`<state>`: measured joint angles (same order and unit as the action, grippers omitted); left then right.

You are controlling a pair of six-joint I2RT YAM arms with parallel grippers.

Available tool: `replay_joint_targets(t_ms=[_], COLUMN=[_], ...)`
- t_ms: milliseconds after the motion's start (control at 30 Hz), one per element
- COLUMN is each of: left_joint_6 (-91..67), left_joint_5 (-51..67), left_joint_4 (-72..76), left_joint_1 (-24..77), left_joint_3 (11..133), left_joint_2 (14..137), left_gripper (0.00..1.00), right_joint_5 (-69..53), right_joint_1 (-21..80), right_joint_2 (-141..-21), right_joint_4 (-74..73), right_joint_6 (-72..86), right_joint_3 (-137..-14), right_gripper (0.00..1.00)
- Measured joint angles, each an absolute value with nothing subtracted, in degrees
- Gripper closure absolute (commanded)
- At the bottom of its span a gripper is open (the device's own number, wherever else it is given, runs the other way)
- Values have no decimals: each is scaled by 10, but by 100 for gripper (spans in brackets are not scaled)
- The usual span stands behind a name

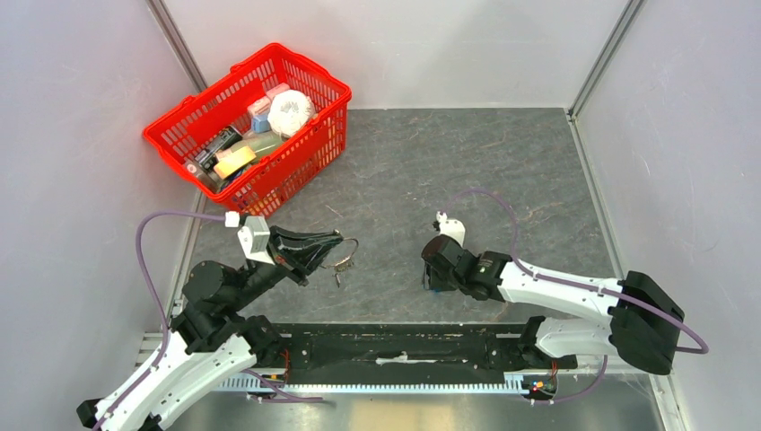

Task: Put the keys on the keyring

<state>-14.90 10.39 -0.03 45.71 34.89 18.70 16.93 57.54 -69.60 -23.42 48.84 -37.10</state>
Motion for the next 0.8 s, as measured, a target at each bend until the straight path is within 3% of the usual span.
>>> replay_joint_targets(t_ms=[167,467,800], left_joint_6=[-149,-149,-149], left_joint_5=[103,94,96], left_joint_4=[-5,-19,-37], left_joint_1=[457,457,457], left_joint_3=[350,361,369], left_joint_2=[194,218,237], left_gripper=[98,98,98], right_joint_5=[179,124,-42], right_joint_1=[575,575,575], right_joint_2=[-679,-649,-694], right_joint_4=[-274,-300,-307], right_joint_6=[462,362,307], right_joint_3=[-442,-683,-821], right_gripper=[48,47,56])
